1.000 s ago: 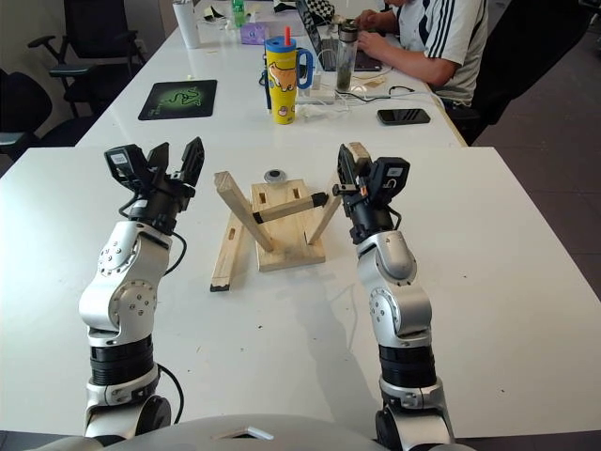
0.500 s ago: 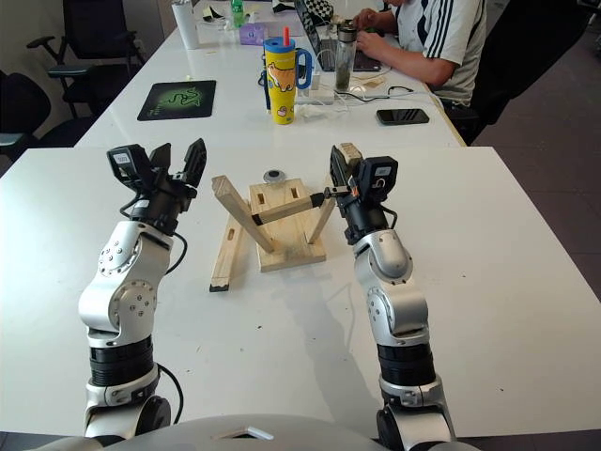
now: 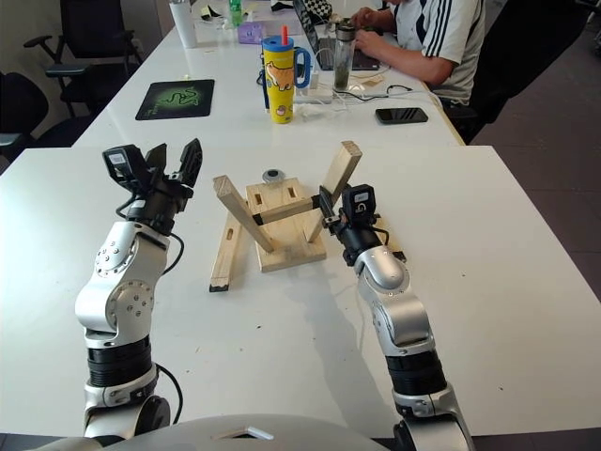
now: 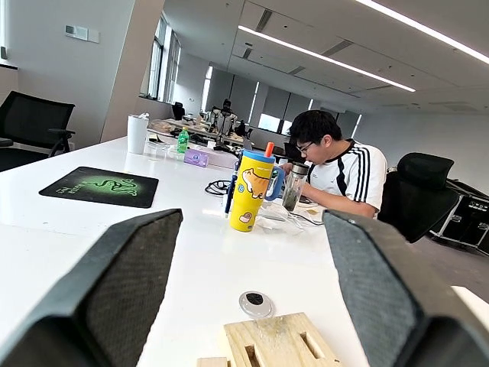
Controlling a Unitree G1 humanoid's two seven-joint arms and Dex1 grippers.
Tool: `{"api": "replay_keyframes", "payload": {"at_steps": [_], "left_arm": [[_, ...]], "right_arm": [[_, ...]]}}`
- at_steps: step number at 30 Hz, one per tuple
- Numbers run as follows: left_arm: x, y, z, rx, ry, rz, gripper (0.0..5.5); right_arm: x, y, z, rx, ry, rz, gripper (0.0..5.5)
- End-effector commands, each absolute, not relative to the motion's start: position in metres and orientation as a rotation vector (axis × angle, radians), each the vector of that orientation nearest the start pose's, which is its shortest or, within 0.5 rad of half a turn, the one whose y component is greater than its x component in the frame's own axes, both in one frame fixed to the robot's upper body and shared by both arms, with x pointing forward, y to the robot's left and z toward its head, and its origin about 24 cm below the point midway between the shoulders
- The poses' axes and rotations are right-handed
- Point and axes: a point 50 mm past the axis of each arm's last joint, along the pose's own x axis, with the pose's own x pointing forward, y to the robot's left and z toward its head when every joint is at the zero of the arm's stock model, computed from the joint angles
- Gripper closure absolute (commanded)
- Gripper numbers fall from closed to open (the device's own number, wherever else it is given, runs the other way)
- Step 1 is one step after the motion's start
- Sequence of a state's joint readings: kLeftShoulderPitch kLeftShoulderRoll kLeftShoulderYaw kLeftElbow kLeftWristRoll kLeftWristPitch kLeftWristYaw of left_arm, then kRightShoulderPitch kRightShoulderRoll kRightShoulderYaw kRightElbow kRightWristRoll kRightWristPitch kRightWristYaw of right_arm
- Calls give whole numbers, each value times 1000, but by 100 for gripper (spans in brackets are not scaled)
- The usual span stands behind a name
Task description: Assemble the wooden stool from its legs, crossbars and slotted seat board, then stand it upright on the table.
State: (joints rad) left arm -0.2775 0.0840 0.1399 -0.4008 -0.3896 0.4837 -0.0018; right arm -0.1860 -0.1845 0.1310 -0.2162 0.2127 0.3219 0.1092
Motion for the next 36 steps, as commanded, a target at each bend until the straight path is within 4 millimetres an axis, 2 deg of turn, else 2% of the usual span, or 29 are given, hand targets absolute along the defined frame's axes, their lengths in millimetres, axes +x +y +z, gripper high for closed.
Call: {"api": "replay_keyframes", "payload": {"at_steps": [1, 2, 5, 12, 20, 22, 28, 34, 36], "left_arm": [[278, 157, 163, -265, -191, -141, 210], [278, 158, 163, -265, -191, -141, 210], [278, 159, 163, -264, -190, -139, 210], [278, 160, 163, -265, -190, -132, 210], [277, 157, 166, -270, -203, -128, 210], [277, 155, 167, -271, -208, -134, 210], [276, 153, 170, -272, -218, -134, 210], [276, 151, 173, -271, -226, -139, 210], [277, 148, 175, -271, -228, -145, 210]], "right_arm": [[272, -127, 68, -39, 189, 344, 284], [272, -127, 68, -40, 190, 345, 268], [273, -126, 73, -8, 162, 334, 268], [278, -122, 128, 176, -151, 330, 268], [285, -115, 154, 282, -191, 376, 268], [287, -115, 157, 303, -178, 369, 268], [292, -116, 152, 318, -91, 343, 353], [292, -108, 143, 162, -21, 344, 439], [291, -105, 137, 126, 3, 348, 447]]}}
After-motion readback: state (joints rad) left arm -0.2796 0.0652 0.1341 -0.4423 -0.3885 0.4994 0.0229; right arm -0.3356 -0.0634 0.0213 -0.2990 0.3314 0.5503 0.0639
